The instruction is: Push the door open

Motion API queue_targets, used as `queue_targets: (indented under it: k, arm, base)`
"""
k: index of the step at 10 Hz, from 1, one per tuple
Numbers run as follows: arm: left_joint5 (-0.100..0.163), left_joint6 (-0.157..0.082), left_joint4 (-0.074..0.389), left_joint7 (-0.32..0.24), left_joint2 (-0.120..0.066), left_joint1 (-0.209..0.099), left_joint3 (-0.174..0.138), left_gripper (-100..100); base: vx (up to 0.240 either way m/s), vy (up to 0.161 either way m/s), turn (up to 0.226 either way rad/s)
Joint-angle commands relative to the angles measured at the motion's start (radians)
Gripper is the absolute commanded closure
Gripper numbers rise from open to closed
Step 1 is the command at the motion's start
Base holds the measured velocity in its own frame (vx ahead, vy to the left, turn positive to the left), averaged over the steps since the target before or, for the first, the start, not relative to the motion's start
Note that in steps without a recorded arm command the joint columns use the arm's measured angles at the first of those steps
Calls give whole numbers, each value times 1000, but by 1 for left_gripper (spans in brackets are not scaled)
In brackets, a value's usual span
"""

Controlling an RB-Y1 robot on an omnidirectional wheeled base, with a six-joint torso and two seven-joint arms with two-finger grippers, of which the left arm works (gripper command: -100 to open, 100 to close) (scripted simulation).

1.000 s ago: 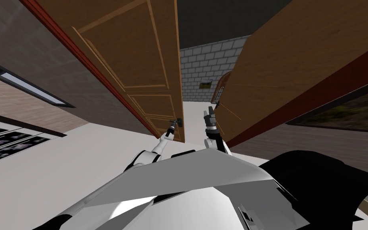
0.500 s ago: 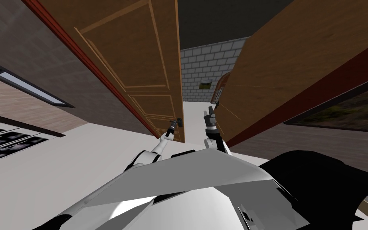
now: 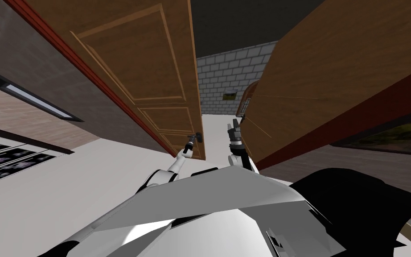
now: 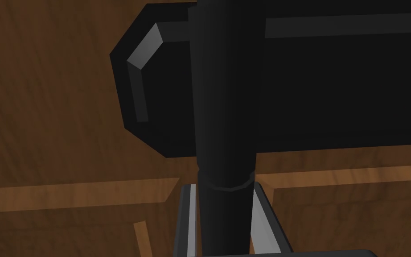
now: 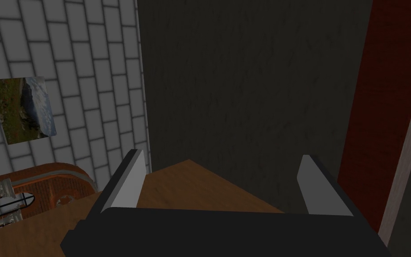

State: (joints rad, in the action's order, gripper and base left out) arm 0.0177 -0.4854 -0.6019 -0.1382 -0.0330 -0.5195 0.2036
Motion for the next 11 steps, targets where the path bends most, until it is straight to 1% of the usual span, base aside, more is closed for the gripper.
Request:
queue_targets:
  k: [1, 3, 4, 5, 6, 7, 8, 9, 11]
  arm:
    - [9, -7, 11, 10, -20, -17, -28, 100]
    - [17, -7, 13, 20, -34, -15, -52, 100]
    - [17, -7, 8, 20, -34, -15, -52, 100]
    - [23, -7, 14, 27, -44, -14, -71, 100]
    - [23, -7, 14, 27, -44, -14, -71, 100]
    - [23, -7, 14, 27, -44, -14, -71, 100]
    - [30, -6, 15, 34, -53, -13, -92, 100]
    - [32, -6, 15, 37, -56, -12, -99, 100]
    - [32, -6, 21, 37, -56, -12, -99, 100]
  base:
    - [192, -180, 91]
    - [195, -154, 63]
    - [126, -136, 37]
    - [138, -160, 73]
    - [118, -131, 63]
    - [49, -47, -4]
    - [109, -107, 56]
    - [138, -146, 83]
    - [56, -63, 34]
